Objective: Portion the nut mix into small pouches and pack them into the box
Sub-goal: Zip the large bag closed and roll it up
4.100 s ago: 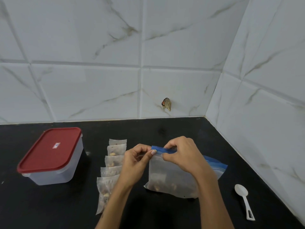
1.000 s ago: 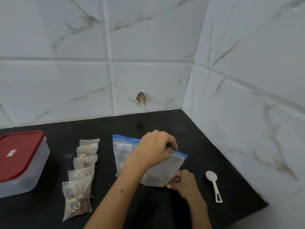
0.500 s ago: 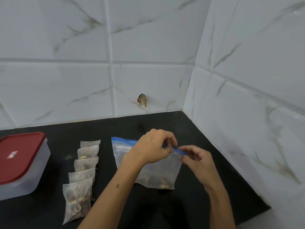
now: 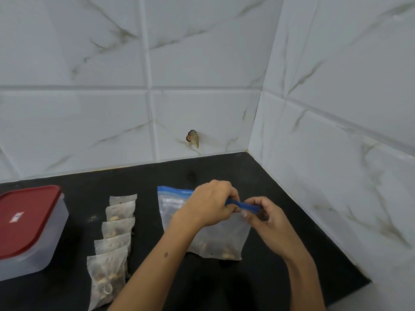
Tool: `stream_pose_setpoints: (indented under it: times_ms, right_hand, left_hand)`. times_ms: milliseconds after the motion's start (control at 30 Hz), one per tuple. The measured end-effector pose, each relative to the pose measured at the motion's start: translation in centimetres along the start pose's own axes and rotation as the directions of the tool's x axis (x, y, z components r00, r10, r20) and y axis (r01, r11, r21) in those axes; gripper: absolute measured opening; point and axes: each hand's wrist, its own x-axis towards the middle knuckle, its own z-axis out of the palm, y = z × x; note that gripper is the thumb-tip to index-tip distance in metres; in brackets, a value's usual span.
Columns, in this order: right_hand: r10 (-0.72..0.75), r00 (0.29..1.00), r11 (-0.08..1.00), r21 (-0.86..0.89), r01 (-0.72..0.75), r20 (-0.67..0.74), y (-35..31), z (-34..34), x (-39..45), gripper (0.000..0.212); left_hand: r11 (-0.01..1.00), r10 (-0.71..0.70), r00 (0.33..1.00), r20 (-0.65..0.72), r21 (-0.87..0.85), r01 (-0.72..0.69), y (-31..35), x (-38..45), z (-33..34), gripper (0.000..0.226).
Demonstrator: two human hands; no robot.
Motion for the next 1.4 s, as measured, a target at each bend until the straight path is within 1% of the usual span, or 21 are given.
stream_pose_setpoints:
  times_ms: [33, 100, 200, 300, 433, 567, 667, 800, 900, 967, 1033, 1067, 1133, 1167, 1200, 1233, 1267, 1300, 1367, 1400]
  right_hand:
    - [-0.011, 1.0, 1.0, -0.022, 0.011, 0.002, 0.0, 0.0, 0.0, 0.02]
    - [-0.045, 0.999, 0.996, -0.078, 0.045, -0.004, -0.1, 0.0, 0.0, 0.013]
    - [-0.077, 0.997, 0.991, -0.113, 0.076, -0.001, -0.2, 0.0, -0.1, 0.008]
    - [-0.059, 0.998, 0.986, -0.16, 0.053, -0.031, -0.3, 0.2, -0.2, 0.008]
    - [-0.035, 0.997, 0.977, -0.214, 0.019, -0.068, -0.2, 0.5, -0.3, 0.009]
    - [-0.014, 0.998, 0.974, -0.226, 0.0, -0.064, -0.6, 0.8, -0.6, 0.006]
    - [-0.016, 0.997, 0.98, -0.201, 0.0, -0.078, -0.9, 0.7, -0.8, 0.006]
    - [-0.028, 0.993, 0.985, -0.169, 0.009, -0.114, -1.3, 0.7, -1.0, 0.018]
    - [-0.036, 0.987, 0.988, -0.155, 0.011, -0.157, -1.4, 1.0, -1.0, 0.013]
    - [-0.042, 0.987, 0.99, -0.136, 0.02, -0.157, -1.6, 1.0, -1.0, 0.011]
    - [-0.046, 0.99, 0.992, -0.119, 0.03, -0.134, -1.8, 1.0, -1.0, 0.011]
    - [-0.045, 0.991, 0.994, -0.109, 0.031, -0.127, -1.9, 1.0, -1.1, 0.012]
    - [-0.038, 0.99, 0.994, -0.104, 0.023, -0.136, -2.0, 0.7, -1.2, 0.014]
    - [-0.028, 0.989, 0.994, -0.113, 0.012, -0.145, -1.9, 0.5, -1.3, 0.015]
    - [-0.01, 0.987, 0.993, -0.12, -0.009, -0.158, -1.8, 0.2, -1.3, 0.014]
    - [0.012, 0.985, 0.992, -0.124, -0.033, -0.172, -1.7, -0.1, -1.4, 0.014]
    - [0.034, 0.982, 0.991, -0.124, -0.057, -0.185, -1.5, -0.4, -1.5, 0.014]
    - [0.052, 0.979, 0.989, -0.123, -0.077, -0.199, -1.3, -0.5, -1.5, 0.015]
    - [0.065, 0.968, 0.987, -0.128, -0.098, -0.243, -1.3, -0.6, -1.5, 0.02]
    - [0.051, 0.961, 0.986, -0.142, -0.093, -0.271, -1.5, -0.5, -1.5, 0.027]
  left_hand:
    - [1.0, 0.004, 1.0, 0.002, 0.003, -0.004, 0.0, 0.0, -0.1, 0.015]
    - [1.0, 0.008, 1.0, 0.012, 0.011, -0.008, -0.1, 0.0, -0.2, 0.014]
    - [1.0, 0.014, 0.999, 0.029, 0.016, -0.015, 0.0, -0.2, -0.5, 0.015]
    - [1.0, 0.011, 0.999, 0.043, 0.008, -0.012, 0.1, -0.5, -0.7, 0.02]
    - [1.0, 0.008, 1.0, 0.031, 0.019, -0.009, 0.0, -0.5, -0.5, 0.015]
    - [0.996, 0.037, 0.999, 0.01, 0.077, -0.037, -0.1, -0.4, -0.1, 0.015]
    - [0.994, 0.052, 0.999, 0.007, 0.1, -0.053, -0.4, -0.5, 0.0, 0.015]
    - [0.995, 0.055, 0.998, 0.004, 0.087, -0.055, -0.8, -0.3, -0.3, 0.018]
    - [0.995, 0.059, 0.998, 0.01, 0.082, -0.06, -0.9, -0.5, -0.6, 0.019]
    - [0.996, 0.062, 0.998, 0.001, 0.065, -0.062, -1.2, -0.7, -0.9, 0.021]
    - [0.996, 0.074, 0.997, -0.016, 0.045, -0.073, -1.8, -1.1, -1.0, 0.027]
    - [0.995, 0.083, 0.996, -0.026, 0.05, -0.082, -2.2, -1.3, -1.0, 0.033]
    - [0.996, 0.056, 0.997, -0.057, 0.068, -0.052, -3.1, -2.0, -1.2, 0.059]
    - [0.998, 0.004, 0.997, -0.074, 0.067, 0.001, -3.9, -2.5, -1.3, 0.072]
    - [0.996, -0.068, 0.993, -0.091, 0.059, 0.074, -4.8, -3.0, -1.5, 0.08]
    - [0.988, -0.145, 0.983, -0.109, 0.039, 0.15, -5.9, -3.6, -1.7, 0.081]
    - [0.976, -0.215, 0.969, -0.117, -0.006, 0.216, -7.0, -4.0, -1.8, 0.073]
    - [0.963, -0.265, 0.958, -0.114, -0.091, 0.255, -8.1, -4.5, -1.8, 0.058]
    - [0.912, -0.3, 0.949, -0.099, -0.32, 0.255, -9.5, -5.0, -1.4, 0.028]
    - [0.887, -0.3, 0.948, -0.106, -0.397, 0.236, -9.8, -5.2, -1.1, 0.019]
